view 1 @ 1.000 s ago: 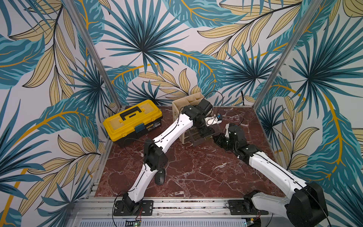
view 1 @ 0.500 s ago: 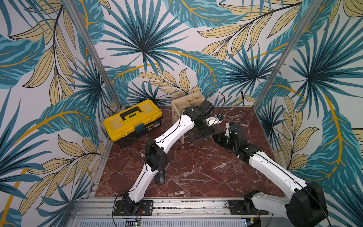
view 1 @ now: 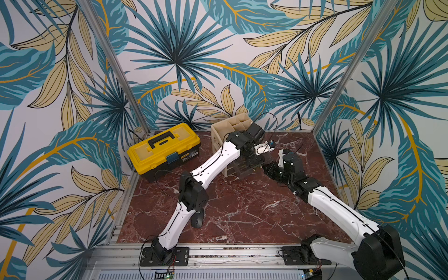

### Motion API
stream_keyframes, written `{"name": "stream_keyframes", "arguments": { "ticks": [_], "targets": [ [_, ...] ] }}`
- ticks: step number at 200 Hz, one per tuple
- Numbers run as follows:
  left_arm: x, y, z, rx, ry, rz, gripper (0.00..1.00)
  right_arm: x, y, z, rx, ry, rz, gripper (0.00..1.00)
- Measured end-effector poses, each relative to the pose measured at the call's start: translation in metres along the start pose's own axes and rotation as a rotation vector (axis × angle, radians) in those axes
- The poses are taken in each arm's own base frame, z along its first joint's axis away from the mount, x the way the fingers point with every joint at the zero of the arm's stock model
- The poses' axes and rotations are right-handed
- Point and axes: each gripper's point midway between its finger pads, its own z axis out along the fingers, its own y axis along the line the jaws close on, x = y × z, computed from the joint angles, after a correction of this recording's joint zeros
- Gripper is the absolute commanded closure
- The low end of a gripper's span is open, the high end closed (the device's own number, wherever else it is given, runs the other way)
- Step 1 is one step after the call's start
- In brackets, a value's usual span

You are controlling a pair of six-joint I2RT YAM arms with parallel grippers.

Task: Take the mice out of the drawer
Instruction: Pick up the mouse from the drawer.

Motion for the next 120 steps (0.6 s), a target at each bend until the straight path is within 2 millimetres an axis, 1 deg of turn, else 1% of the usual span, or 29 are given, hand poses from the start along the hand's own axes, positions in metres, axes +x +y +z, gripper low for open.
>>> {"name": "stream_keyframes", "arguments": {
  "ticks": [26, 66, 99, 120],
  "targets": [
    [0.000, 0.001, 0.000, 0.009, -0.005, -0.024, 0.33, -0.001, 0.001, -0.003, -0.026, -0.022, 0.004, 1.00],
    [0.001, -0.002, -0.001, 0.035, -0.011, -0.053, 0.19, -0.003, 0.005, -0.010, -0.055, -0.046, 0.007, 1.00],
    [0.001, -0.004, -0.001, 0.044, -0.010, -0.055, 0.18, -0.007, 0.009, -0.018, -0.071, -0.068, 0.004, 1.00],
    [0.001, -0.004, 0.000, 0.042, -0.009, -0.054, 0.21, -0.008, 0.010, -0.021, -0.073, -0.075, 0.004, 1.00]
  ]
}}
